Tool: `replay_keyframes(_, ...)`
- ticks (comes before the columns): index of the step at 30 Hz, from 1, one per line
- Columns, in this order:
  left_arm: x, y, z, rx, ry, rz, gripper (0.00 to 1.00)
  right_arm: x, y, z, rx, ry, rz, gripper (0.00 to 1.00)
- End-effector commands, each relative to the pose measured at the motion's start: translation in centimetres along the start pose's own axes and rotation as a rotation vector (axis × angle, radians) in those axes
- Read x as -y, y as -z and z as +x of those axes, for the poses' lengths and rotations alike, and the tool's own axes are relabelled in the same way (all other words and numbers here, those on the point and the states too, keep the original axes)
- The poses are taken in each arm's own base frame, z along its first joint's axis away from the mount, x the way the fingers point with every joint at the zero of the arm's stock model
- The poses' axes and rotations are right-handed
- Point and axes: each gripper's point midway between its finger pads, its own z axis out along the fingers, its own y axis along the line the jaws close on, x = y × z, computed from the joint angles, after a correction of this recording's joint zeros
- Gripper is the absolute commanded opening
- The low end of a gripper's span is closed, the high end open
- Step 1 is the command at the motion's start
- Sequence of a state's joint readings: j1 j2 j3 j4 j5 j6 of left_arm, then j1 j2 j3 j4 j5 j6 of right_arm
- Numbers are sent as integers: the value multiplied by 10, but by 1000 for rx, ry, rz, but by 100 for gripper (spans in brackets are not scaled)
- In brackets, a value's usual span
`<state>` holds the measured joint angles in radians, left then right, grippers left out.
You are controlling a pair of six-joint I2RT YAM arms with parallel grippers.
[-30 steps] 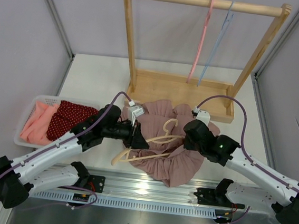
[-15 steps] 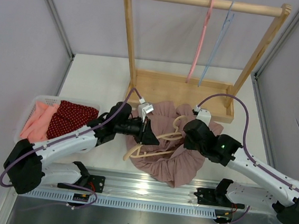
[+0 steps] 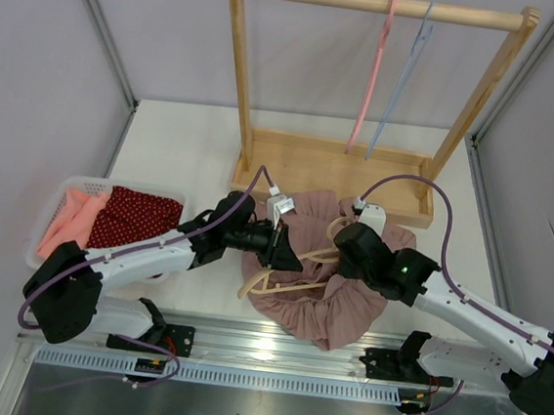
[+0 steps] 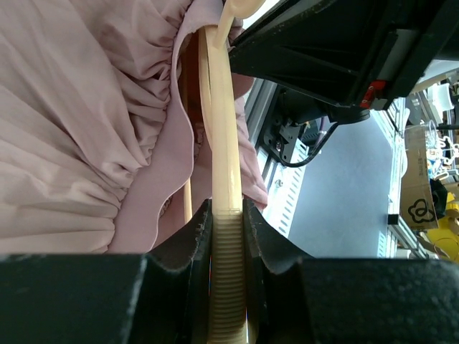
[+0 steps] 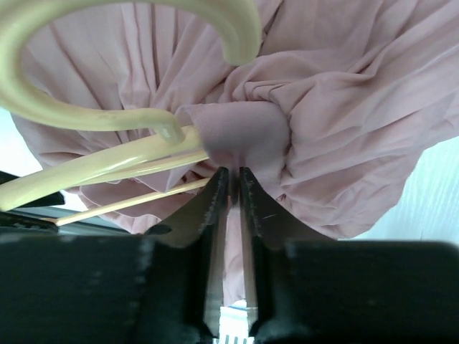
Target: Place the skirt on the hanger
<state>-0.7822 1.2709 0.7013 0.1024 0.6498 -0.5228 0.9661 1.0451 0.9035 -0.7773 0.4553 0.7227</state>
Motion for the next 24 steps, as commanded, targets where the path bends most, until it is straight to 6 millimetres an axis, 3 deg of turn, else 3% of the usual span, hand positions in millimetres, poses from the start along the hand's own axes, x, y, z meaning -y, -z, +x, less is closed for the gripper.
replay_keyframes(1,-4,-6,-2,-11,-20,-21,0,-10,2,-14,55,-4,-36,25)
replay_keyframes(6,-9,-10,4,-35,-19,-43,0,-20,14,-29,103,-14,-98,36)
replay_keyframes(11,-8,-12,4,-42,-28,-47,0,-26,23,-44,164,-18,-140,39)
replay_keyframes(24,-5,-14,11,-73,-44,-47,0,-34,2,-59,218,17,-117,42)
